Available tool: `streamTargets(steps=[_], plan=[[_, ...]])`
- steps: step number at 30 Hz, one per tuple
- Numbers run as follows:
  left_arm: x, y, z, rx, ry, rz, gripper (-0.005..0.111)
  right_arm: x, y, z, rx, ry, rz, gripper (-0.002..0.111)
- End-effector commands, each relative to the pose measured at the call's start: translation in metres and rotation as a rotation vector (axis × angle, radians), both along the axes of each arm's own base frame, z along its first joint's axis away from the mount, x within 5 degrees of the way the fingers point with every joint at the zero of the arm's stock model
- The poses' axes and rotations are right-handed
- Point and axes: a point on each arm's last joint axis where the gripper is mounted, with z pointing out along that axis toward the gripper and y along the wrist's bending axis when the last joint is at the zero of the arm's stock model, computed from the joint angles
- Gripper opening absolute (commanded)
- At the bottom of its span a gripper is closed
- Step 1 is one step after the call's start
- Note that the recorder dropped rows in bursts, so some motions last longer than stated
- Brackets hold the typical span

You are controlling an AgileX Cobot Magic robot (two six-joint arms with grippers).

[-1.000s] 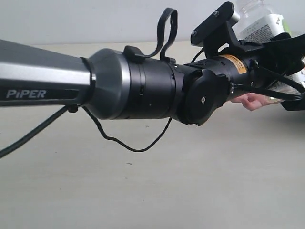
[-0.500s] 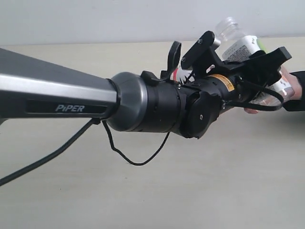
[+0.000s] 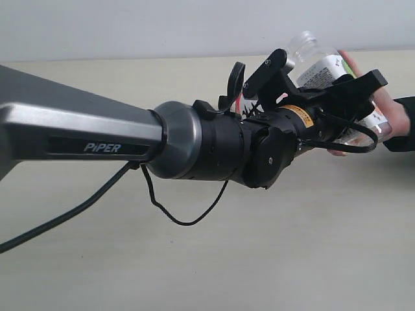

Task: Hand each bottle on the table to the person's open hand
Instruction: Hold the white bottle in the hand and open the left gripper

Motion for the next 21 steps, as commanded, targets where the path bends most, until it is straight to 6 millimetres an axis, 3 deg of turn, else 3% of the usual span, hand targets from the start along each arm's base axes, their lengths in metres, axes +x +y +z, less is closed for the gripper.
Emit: streamTargets(steps=[1, 4, 8, 21], plan=[[0.0010, 0.0002, 0.0029, 0.000, -0.024, -0.010, 0.052, -0.0003, -0.0002, -0.0010, -0.003, -0.002, -0.005, 0.000], [-0.0003, -0.0009, 0.0035, 0.018, -0.058, -0.041, 0.068, -0.0003, -0.0002, -0.0010, -0.003, -0.002, -0.005, 0.000], [-0.0004, -0.0009, 0.0033, -0.003, -0.027, -0.031, 0.079, -0.0003, -0.0002, -0.0010, -0.005, -0.002, -0.006, 0.000], [-0.0005, -0.0009, 0.0030, -0.002, -0.023, -0.031, 0.079, -0.0003, -0.0002, -0.0010, -0.005, -0.002, -0.006, 0.000]])
